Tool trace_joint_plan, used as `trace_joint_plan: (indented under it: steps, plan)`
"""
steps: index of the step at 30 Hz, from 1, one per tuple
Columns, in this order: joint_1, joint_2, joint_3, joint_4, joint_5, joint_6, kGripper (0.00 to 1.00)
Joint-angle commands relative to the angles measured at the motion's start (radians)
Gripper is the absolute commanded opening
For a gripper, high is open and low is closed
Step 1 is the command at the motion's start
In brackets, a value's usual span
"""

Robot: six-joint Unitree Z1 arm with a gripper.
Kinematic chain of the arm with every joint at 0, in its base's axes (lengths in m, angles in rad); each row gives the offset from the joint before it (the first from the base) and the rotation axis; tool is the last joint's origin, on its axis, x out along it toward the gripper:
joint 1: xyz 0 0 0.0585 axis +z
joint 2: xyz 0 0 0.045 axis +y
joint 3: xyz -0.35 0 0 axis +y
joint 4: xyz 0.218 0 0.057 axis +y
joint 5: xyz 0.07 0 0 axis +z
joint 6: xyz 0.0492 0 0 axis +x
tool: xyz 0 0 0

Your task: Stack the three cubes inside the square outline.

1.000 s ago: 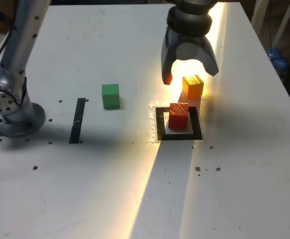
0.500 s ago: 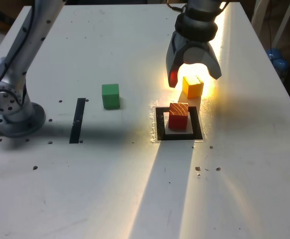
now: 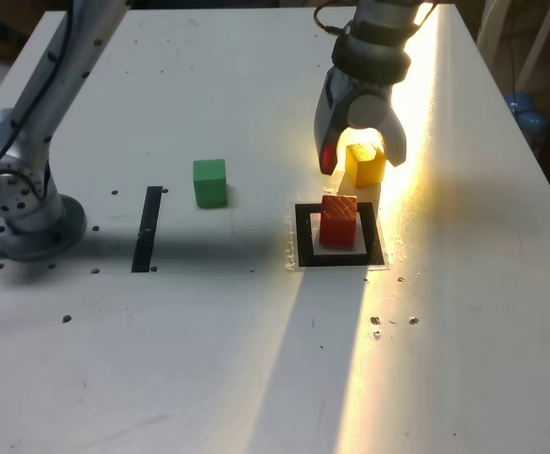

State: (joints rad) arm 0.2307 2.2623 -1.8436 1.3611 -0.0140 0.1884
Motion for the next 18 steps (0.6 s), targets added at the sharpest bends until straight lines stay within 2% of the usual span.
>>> trace_joint_plan:
  steps: [1, 5, 18]
  plan:
    - [0.002, 0.007, -0.001, -0.004, -0.001, 0.002, 0.44]
    - [0.002, 0.011, -0.004, -0.008, -0.001, 0.004, 0.36]
    - [0.002, 0.015, -0.003, -0.008, 0.001, 0.007, 0.35]
